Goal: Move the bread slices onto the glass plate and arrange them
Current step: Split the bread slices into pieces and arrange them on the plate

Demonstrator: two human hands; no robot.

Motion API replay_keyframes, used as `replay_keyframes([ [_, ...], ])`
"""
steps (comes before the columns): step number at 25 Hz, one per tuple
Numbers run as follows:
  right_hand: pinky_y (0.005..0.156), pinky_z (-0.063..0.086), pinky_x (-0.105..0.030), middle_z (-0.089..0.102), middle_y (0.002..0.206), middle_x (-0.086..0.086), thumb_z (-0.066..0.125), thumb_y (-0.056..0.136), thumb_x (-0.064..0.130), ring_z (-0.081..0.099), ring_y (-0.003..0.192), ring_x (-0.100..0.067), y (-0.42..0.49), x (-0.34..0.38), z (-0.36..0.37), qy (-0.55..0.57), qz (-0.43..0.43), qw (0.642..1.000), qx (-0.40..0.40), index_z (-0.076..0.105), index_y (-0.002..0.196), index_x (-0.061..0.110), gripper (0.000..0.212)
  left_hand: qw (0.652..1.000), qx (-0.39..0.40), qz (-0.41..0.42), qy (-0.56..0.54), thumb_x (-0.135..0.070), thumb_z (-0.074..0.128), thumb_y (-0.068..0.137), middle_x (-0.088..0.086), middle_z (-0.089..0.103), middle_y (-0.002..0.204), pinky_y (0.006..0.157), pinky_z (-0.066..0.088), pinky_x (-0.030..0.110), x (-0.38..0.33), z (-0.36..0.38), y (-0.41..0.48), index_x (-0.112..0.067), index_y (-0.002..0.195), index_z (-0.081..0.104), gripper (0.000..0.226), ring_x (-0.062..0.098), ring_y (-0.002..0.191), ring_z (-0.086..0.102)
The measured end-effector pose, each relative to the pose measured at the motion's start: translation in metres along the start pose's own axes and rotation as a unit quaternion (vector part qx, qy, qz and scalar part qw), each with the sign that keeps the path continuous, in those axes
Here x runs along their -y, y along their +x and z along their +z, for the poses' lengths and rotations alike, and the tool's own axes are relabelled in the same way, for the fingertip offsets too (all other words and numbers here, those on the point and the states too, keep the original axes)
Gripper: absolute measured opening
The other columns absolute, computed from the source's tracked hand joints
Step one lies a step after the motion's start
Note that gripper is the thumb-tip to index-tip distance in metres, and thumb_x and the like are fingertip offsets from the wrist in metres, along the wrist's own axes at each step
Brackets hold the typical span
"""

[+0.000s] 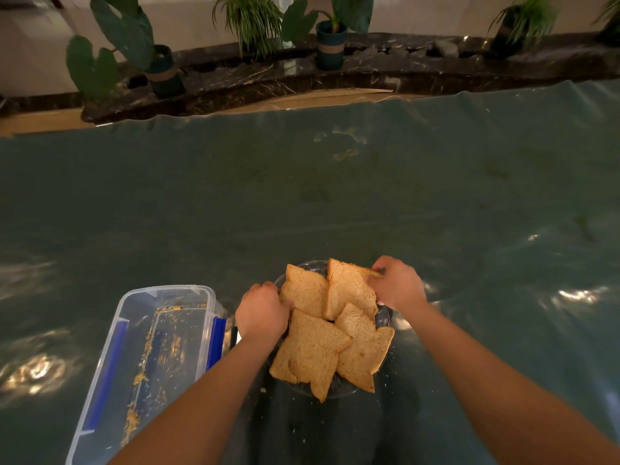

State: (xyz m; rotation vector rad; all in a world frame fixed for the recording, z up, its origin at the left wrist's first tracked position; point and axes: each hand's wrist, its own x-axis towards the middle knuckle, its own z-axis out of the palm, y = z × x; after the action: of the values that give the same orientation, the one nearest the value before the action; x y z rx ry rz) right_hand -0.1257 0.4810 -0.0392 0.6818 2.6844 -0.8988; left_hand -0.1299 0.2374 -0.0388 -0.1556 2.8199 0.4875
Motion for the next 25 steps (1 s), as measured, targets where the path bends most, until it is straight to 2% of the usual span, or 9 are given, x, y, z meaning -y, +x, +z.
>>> replay_keyframes([
  [5,0.066,0.053,-0.031,0.071,0.086,-0.001,0.062,0.080,0.030,0.068,0.077,-0.024,-0.006,-0.001,0.004,0.019,-0.023,1.000,0.004,0.061,0.101,0.024,0.022,1.000,-0.003,-0.011,-0.028,-0.025,0.062,0.089,0.004,0.064,0.101,0.066,0.054,0.034,-0.006,-0.004,0.003,-0.015,0.105,0.066,0.019,0.018,0.084,0.061],
  [9,0.062,0.045,-0.028,0.069,0.093,0.003,0.061,0.086,0.023,0.062,0.078,-0.018,-0.010,-0.009,0.007,0.048,-0.054,0.997,-0.007,0.062,0.107,0.023,0.021,0.998,0.015,-0.018,-0.062,-0.017,0.058,0.088,0.004,0.067,0.101,0.065,0.050,0.032,-0.013,-0.003,0.005,-0.013,0.111,0.066,0.024,0.021,0.086,0.064],
  [12,0.067,0.048,-0.030,0.068,0.094,0.006,0.066,0.086,0.025,0.063,0.082,-0.015,-0.010,-0.014,0.008,0.083,-0.055,0.995,0.011,0.061,0.105,0.028,0.020,0.992,0.030,-0.059,-0.112,-0.009,0.054,0.086,0.001,0.069,0.090,0.062,0.044,0.029,-0.015,-0.009,0.009,-0.014,0.106,0.072,0.028,0.018,0.078,0.059],
  [16,0.069,0.052,-0.035,0.070,0.091,0.003,0.068,0.086,0.018,0.066,0.080,-0.020,-0.010,-0.014,0.012,0.148,-0.055,0.987,0.037,0.059,0.092,0.030,0.016,0.985,0.050,-0.073,-0.147,-0.002,0.052,0.086,0.006,0.074,0.102,0.071,0.052,0.034,-0.017,-0.017,0.011,-0.017,0.097,0.073,0.028,0.024,0.095,0.068],
  [19,0.067,0.049,-0.034,0.068,0.087,0.002,0.068,0.086,0.016,0.065,0.080,-0.023,-0.010,-0.013,0.014,0.147,-0.057,0.987,0.043,0.057,0.090,0.030,0.018,0.977,0.049,-0.092,-0.187,-0.002,0.055,0.087,0.006,0.074,0.110,0.079,0.052,0.032,-0.011,-0.015,0.013,-0.013,0.109,0.074,0.032,0.026,0.105,0.067],
  [22,0.069,0.049,-0.033,0.066,0.091,0.003,0.068,0.087,0.019,0.063,0.081,-0.020,-0.007,-0.012,0.014,0.139,-0.046,0.988,0.047,0.057,0.099,0.024,0.017,0.972,0.056,-0.108,-0.202,-0.004,0.060,0.086,0.004,0.072,0.116,0.083,0.052,0.032,-0.007,-0.015,0.016,-0.015,0.118,0.070,0.035,0.023,0.108,0.066],
  [25,0.072,0.049,-0.032,0.065,0.099,0.003,0.068,0.086,0.024,0.063,0.082,-0.017,-0.008,-0.007,0.013,0.089,-0.042,0.994,0.052,0.056,0.114,0.020,0.031,0.982,0.055,-0.080,-0.164,-0.006,0.063,0.084,0.002,0.074,0.111,0.085,0.052,0.032,-0.005,-0.016,0.015,-0.017,0.119,0.070,0.037,0.021,0.105,0.067],
])
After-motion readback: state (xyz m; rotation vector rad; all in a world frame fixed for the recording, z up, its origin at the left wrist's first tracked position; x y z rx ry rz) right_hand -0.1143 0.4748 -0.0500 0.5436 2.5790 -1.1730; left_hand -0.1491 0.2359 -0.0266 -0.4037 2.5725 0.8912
